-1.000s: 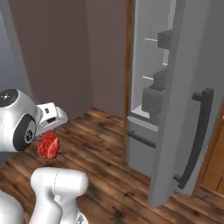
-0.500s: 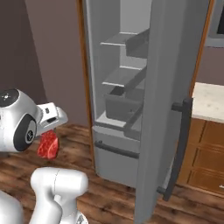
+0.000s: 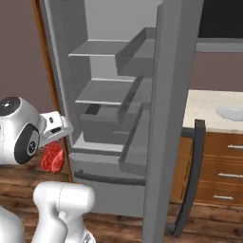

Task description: Place the steak on the counter behind the older steak on the same shelf of the fridge to maintain FIFO order. Close the fridge door when finished.

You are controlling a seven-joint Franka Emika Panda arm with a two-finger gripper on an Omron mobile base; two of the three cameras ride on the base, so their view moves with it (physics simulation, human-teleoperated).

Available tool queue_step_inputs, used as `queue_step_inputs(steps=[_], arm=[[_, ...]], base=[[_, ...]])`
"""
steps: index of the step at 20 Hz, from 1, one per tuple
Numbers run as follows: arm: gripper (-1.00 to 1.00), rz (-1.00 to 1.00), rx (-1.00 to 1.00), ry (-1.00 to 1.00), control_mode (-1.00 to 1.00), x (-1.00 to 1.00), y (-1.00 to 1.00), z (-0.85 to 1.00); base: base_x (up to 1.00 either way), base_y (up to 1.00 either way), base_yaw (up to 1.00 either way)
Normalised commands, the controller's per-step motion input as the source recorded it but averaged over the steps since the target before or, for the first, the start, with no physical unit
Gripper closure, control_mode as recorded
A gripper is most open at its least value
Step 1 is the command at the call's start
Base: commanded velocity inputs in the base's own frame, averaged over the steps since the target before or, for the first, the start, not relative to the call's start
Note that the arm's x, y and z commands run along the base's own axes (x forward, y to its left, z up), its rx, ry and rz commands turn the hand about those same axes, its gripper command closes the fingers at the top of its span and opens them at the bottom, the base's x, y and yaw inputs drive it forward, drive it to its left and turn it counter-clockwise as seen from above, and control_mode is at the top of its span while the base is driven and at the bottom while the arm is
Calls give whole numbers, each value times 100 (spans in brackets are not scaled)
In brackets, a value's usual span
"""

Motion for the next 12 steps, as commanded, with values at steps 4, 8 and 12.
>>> queue_step_inputs(steps=[4, 8, 12], arm=[[100, 0, 0, 0, 100, 0, 0, 0], [100, 0, 0, 0, 100, 0, 0, 0], [100, 0, 0, 0, 100, 0, 0, 0]], base=[[73, 31, -28], [78, 44, -22], [64, 54, -14]])
